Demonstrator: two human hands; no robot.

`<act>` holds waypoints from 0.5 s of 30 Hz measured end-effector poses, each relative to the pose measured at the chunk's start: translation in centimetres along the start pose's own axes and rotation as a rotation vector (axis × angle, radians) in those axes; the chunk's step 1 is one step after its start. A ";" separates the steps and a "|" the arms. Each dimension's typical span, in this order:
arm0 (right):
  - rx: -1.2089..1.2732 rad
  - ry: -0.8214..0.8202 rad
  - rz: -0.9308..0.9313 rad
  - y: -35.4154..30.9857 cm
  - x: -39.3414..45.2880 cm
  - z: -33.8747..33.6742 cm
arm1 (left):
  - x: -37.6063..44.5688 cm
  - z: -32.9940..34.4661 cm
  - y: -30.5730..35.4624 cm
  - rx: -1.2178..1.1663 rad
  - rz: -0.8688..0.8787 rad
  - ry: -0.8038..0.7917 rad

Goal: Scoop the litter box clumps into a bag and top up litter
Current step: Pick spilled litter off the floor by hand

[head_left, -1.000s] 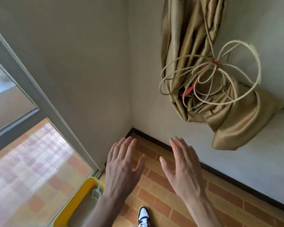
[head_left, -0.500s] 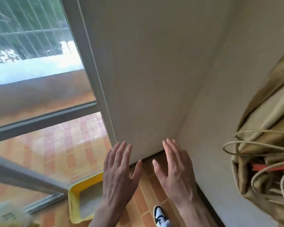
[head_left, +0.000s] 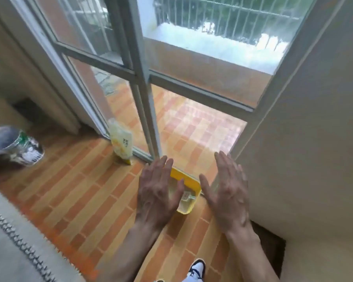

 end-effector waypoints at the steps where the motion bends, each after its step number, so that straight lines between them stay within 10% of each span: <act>1: 0.012 -0.017 -0.049 -1.2 -0.2 0.6 | -1.0 -0.7 -1.1 0.020 -0.038 0.008; 15: 0.049 -0.320 -0.465 -12.1 -6.0 10.6 | -16.4 -5.7 -11.0 0.130 -0.517 0.236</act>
Point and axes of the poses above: each hand's wrist, its own x-axis towards the middle knuckle, its own z-axis out of the palm, y = z × x, the point moved 4 cm from there along x, towards the middle knuckle, and after that the axes turned 8 degrees about z, right-handed, at the moved point
